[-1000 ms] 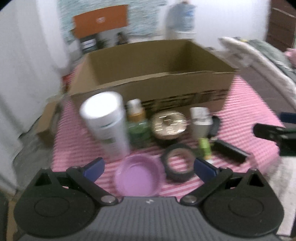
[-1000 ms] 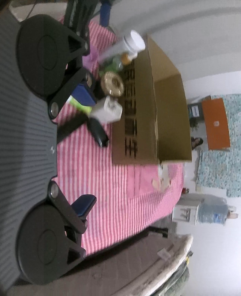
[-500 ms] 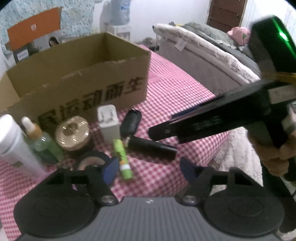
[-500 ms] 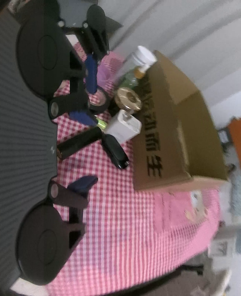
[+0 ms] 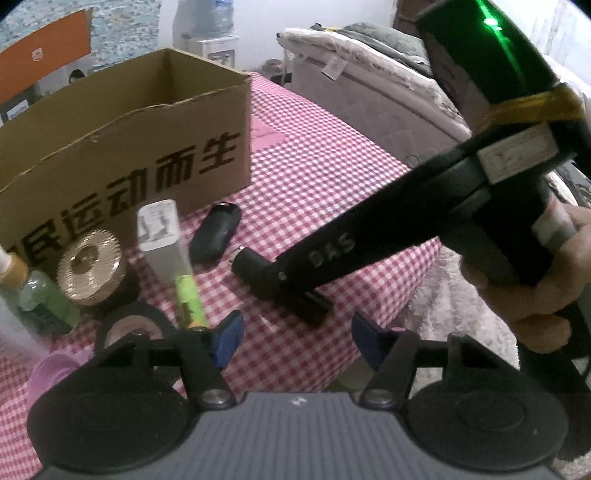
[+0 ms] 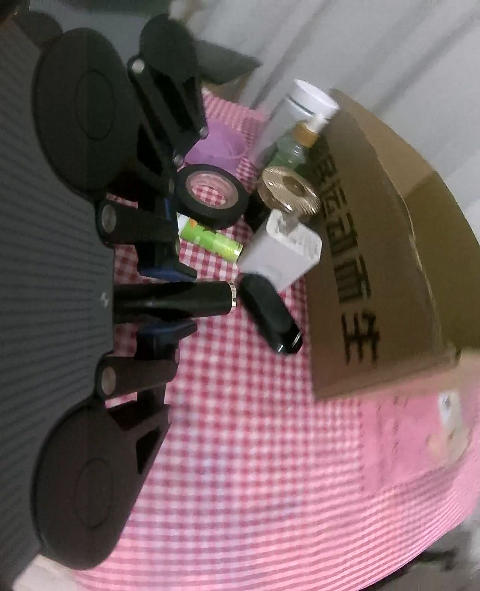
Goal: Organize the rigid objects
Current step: 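Lower the right tool onto the black cylinder and close its fingers, then carry the black cylinder into the cardboard box and open the right tool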
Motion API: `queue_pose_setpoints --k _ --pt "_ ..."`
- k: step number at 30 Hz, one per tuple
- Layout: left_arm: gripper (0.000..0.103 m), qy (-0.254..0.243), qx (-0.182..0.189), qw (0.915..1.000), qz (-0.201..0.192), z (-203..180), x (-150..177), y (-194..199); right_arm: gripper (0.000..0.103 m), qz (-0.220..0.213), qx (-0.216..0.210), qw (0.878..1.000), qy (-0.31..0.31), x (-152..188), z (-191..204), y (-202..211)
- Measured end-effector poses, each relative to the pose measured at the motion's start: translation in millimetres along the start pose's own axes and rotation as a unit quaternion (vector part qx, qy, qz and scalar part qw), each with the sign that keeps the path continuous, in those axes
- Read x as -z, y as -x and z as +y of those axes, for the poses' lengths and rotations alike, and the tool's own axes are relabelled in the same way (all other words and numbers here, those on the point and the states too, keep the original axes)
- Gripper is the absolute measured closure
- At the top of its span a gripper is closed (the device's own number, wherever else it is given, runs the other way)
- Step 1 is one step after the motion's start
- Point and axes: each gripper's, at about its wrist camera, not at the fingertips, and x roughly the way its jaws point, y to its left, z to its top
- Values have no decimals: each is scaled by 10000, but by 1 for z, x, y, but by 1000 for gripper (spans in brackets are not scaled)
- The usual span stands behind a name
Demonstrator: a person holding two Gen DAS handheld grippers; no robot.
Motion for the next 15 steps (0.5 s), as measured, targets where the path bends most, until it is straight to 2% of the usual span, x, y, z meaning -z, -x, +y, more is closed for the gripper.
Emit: queue_pose_setpoints --k 3,6,9,15 --pt "37 -88 68 9999 27 -5 -4 -6 82 -76 -226 9975 -661 9 -19 7" --pt "37 -160 -29 9999 59 -9 -8 -13 82 -107 -447 9931 -1075 15 -30 9" --pt "37 -112 -119 9998 118 -8 -12 -18 82 -133 -514 9914 -1193 19 -35 11" --pt "44 14 -150 9998 142 -4 -16 -24 82 -112 -500 9914 -1206 21 -37 17"
